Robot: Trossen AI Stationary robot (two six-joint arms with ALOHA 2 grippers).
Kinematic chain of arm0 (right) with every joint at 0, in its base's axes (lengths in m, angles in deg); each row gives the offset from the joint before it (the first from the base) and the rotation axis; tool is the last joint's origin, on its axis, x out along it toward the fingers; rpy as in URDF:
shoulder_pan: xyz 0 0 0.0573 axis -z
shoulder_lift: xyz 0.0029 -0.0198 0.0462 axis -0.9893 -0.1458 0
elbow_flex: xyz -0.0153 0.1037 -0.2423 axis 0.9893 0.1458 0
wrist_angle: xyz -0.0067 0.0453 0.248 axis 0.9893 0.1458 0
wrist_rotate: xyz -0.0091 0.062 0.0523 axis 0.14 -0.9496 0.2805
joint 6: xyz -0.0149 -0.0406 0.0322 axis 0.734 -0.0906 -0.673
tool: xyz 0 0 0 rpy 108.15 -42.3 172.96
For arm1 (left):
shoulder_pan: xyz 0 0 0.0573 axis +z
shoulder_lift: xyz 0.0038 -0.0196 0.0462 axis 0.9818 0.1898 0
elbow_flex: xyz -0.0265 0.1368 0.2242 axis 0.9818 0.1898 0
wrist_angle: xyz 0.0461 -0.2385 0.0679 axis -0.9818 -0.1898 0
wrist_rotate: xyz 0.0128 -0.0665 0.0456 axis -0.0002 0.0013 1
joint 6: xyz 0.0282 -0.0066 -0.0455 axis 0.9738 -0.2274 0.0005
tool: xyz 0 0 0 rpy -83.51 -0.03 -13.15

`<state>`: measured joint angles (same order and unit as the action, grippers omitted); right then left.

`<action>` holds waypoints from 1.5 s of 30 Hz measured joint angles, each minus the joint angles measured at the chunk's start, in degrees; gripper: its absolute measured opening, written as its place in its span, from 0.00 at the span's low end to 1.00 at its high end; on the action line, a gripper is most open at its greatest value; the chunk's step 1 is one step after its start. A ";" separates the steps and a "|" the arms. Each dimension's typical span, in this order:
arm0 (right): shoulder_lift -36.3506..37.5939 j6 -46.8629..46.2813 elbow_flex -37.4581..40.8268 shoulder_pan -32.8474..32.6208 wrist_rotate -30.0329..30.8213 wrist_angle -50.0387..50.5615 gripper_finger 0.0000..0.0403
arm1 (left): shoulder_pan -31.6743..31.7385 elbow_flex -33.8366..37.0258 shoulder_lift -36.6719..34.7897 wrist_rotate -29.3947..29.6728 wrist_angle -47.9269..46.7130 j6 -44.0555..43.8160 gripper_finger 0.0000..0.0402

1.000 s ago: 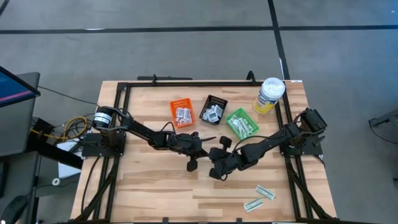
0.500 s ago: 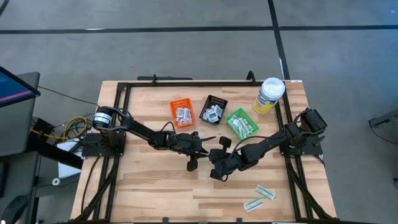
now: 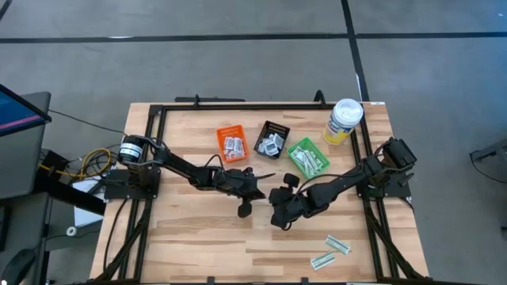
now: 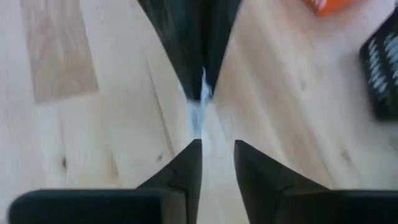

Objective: Pick & Place First Aid Supplies
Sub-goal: Put the black towelette pack into the black basket

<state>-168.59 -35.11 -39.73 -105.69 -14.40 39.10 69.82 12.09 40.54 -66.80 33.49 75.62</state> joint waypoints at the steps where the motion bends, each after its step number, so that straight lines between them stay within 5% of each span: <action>1: 0.00 -0.96 0.02 0.02 -0.61 1.08 0.22 | -0.02 0.00 0.00 -0.02 0.00 0.02 0.02; 8: 0.00 -5.11 0.02 0.09 -10.48 3.32 0.28 | 2.36 0.00 0.00 9.54 4.96 4.19 0.03; 14: 0.00 -5.09 0.02 0.17 -10.91 2.61 0.28 | 9.36 -0.05 -0.07 10.35 19.33 11.99 0.03; 18: 0.00 -4.65 0.02 0.20 -10.91 2.36 0.28 | 16.45 -0.04 -0.07 10.60 19.69 10.68 0.03; 27: 0.00 -4.47 0.02 0.52 -10.68 2.32 0.28 | 25.26 -0.07 0.58 -3.61 20.03 2.75 0.04; 37: -0.02 -4.52 0.02 3.27 -11.83 2.27 0.28 | 25.15 -5.66 10.65 -4.09 23.66 2.40 0.06; 45: -0.02 -4.55 0.02 4.00 -14.76 2.29 0.28 | 25.39 -8.04 13.64 -1.80 22.76 -0.30 0.24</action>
<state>-168.62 -39.66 -39.71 -101.69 -29.16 41.39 95.21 4.05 54.18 -68.60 56.25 75.33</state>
